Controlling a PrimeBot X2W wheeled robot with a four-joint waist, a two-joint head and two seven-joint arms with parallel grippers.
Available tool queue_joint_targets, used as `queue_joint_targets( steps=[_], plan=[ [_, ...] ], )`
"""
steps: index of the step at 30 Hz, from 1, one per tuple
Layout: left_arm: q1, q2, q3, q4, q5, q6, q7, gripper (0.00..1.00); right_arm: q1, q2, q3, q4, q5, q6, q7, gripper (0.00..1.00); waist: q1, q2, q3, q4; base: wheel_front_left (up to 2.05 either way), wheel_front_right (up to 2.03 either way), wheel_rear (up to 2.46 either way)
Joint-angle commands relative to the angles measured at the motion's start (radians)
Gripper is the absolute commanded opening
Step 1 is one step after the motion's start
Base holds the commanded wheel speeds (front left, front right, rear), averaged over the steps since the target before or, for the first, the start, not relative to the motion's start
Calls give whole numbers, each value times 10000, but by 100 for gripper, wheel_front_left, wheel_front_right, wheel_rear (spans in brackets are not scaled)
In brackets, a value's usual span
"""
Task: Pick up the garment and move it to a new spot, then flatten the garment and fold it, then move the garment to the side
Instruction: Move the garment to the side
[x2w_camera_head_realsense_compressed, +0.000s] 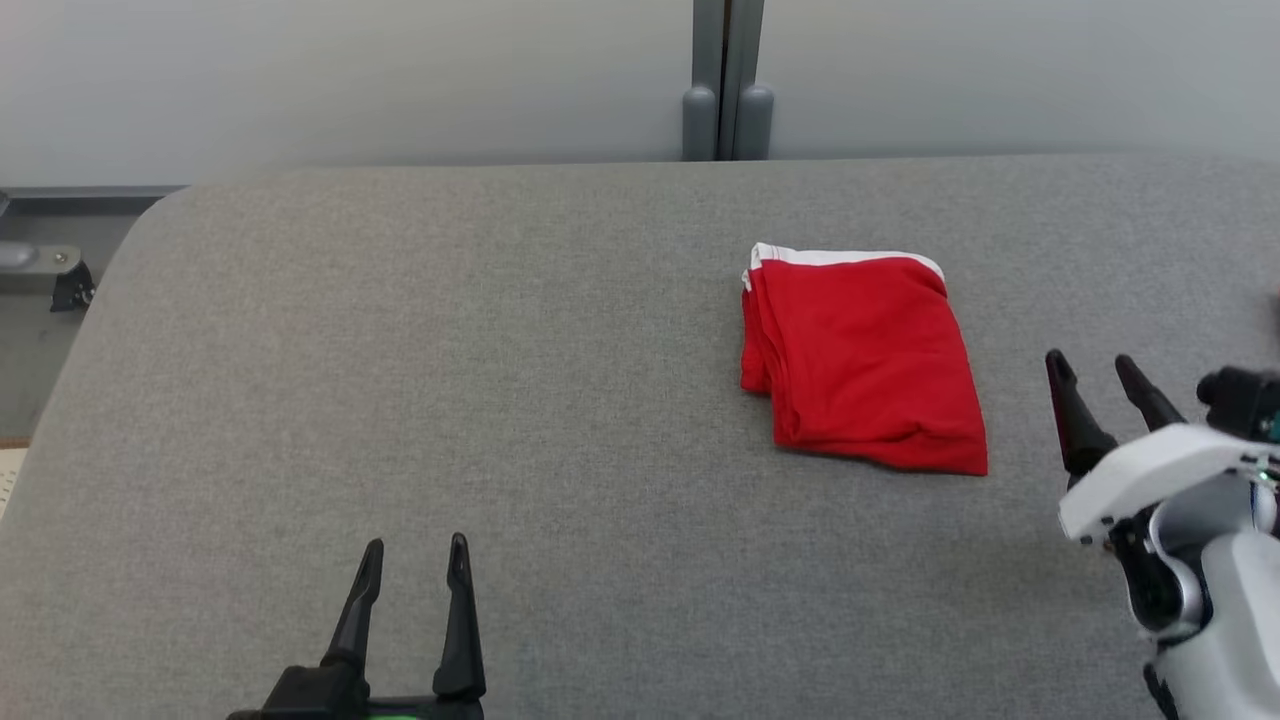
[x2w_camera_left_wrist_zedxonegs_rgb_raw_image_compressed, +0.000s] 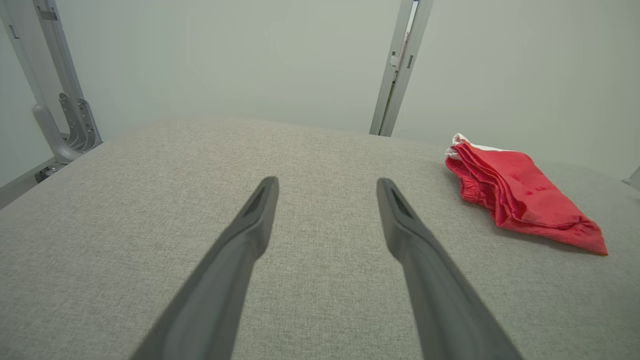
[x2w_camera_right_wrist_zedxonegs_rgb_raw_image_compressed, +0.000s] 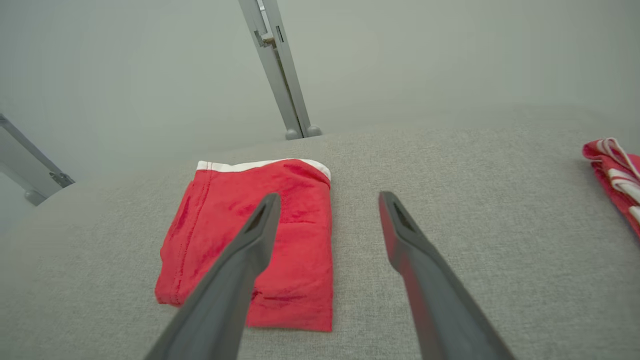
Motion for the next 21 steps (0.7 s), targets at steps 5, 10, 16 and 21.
queue_joint_targets(
  steps=[5, 10, 16, 21],
  plan=[
    [-634, 21, -512, 57, -364, 161, -30, 100, -1879, 96, -46, 1163, -67, -6, 2327, 100, 0, 0, 998, 609, 0, 0, 0],
    [-1022, 23, -1073, 138, -709, 359, -30, 100, -3113, 142, -598, 2785, -996, -5, 3185, 100, 0, 0, 1413, 1194, 0, 0, 0],
    [-1275, 21, -1449, 158, -913, 538, -30, 100, -3903, 278, -1676, 4565, -1886, -6, 3033, 100, 0, 0, 1739, 1796, 0, 0, 0],
    [-1334, 21, -1568, 160, -967, 604, -30, 100, -4194, 455, -2203, 5740, -2266, -5, 2787, 100, 0, 0, 1824, 2018, 0, 0, 0]
  ],
)
